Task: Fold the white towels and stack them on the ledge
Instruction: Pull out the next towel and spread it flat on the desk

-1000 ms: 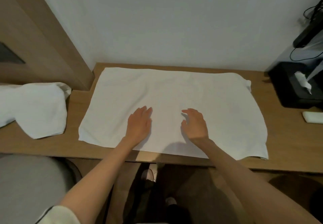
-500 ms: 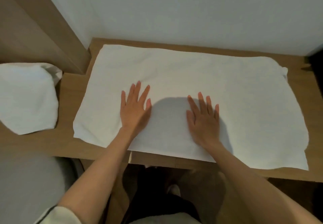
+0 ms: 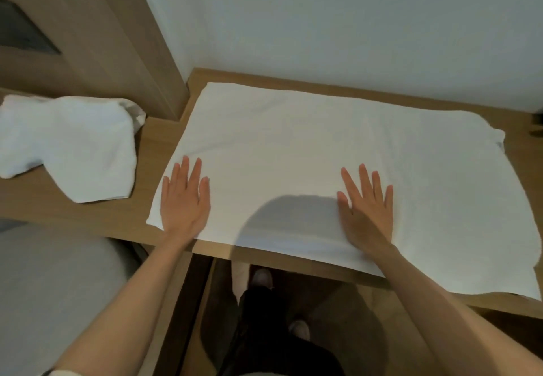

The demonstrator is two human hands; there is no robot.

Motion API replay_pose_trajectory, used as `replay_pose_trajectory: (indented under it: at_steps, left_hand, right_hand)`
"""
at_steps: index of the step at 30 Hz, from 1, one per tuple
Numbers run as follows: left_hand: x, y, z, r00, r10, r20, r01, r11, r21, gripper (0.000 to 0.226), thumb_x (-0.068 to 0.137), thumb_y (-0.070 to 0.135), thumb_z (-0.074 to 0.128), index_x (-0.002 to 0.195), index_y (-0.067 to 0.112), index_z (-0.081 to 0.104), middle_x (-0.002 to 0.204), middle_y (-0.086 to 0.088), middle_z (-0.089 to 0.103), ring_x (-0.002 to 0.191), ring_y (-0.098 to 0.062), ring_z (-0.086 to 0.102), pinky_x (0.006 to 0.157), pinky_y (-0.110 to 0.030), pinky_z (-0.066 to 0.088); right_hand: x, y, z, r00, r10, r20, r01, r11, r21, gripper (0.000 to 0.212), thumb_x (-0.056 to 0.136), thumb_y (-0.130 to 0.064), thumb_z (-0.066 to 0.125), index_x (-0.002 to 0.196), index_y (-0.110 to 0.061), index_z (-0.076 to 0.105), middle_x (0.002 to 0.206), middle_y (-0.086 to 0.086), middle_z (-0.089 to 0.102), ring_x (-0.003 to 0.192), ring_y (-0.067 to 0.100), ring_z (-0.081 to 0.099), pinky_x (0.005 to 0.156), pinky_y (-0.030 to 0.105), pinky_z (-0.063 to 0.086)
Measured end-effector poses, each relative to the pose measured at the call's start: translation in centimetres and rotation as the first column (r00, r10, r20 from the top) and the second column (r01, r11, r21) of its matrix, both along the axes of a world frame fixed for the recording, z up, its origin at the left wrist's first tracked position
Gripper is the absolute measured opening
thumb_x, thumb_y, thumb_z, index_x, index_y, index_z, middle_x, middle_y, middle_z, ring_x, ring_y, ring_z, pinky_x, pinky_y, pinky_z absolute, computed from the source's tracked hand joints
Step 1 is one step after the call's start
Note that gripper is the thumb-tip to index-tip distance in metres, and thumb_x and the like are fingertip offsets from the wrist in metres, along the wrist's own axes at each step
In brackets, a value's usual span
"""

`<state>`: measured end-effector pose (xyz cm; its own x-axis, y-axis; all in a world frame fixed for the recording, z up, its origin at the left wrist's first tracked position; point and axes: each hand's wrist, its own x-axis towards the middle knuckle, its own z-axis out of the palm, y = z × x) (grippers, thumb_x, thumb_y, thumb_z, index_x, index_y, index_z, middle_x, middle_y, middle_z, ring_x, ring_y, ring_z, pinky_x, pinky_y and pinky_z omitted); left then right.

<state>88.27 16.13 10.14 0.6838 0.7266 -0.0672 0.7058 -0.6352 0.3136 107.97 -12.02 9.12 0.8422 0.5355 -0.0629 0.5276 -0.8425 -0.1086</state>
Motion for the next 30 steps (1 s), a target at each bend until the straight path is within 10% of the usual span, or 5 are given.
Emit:
replay_pose_trajectory:
  at_steps: [5, 18, 30]
  left_hand:
    - [1.6, -2.0, 1.1, 0.996, 0.082, 0.021, -0.082, 0.997, 0.004, 0.056, 0.103, 0.034, 0.013, 0.153, 0.013, 0.0, 0.16, -0.002, -0.006, 0.147, -0.016, -0.008, 0.119, -0.035, -0.01]
    - [23.1, -5.1, 0.7, 0.928, -0.372, -0.007, 0.372, 0.927, 0.041, 0.056, 0.103, 0.022, 0.027, 0.152, 0.012, 0.001, 0.161, -0.003, -0.004, 0.148, -0.022, -0.003, 0.118, -0.04, -0.004]
    - [21.9, 6.4, -1.2, 0.999, -0.042, 0.005, 0.041, 0.992, 0.118, 0.054, 0.097, 0.05, 0.028, 0.149, 0.038, 0.021, 0.161, -0.007, 0.006, 0.148, -0.028, 0.001, 0.118, -0.046, -0.006]
  right_hand:
    - [0.0, 1.0, 1.3, 0.995, -0.033, -0.094, 0.036, 0.999, 0.022, 0.051, 0.102, -0.043, 0.015, 0.15, -0.039, 0.0, 0.161, -0.002, -0.006, 0.147, 0.021, -0.012, 0.116, 0.043, -0.017]
    - [9.8, 13.0, 2.2, 0.992, -0.084, -0.097, 0.091, 0.993, 0.073, 0.054, 0.103, -0.015, 0.024, 0.153, -0.027, 0.007, 0.161, 0.003, -0.002, 0.148, 0.024, -0.007, 0.116, 0.045, -0.011]
    - [10.3, 14.4, 0.4, 0.987, -0.159, -0.013, 0.159, 0.978, 0.136, 0.049, 0.101, -0.038, 0.023, 0.15, -0.039, 0.019, 0.161, -0.002, 0.011, 0.148, 0.023, 0.002, 0.118, 0.046, -0.005]
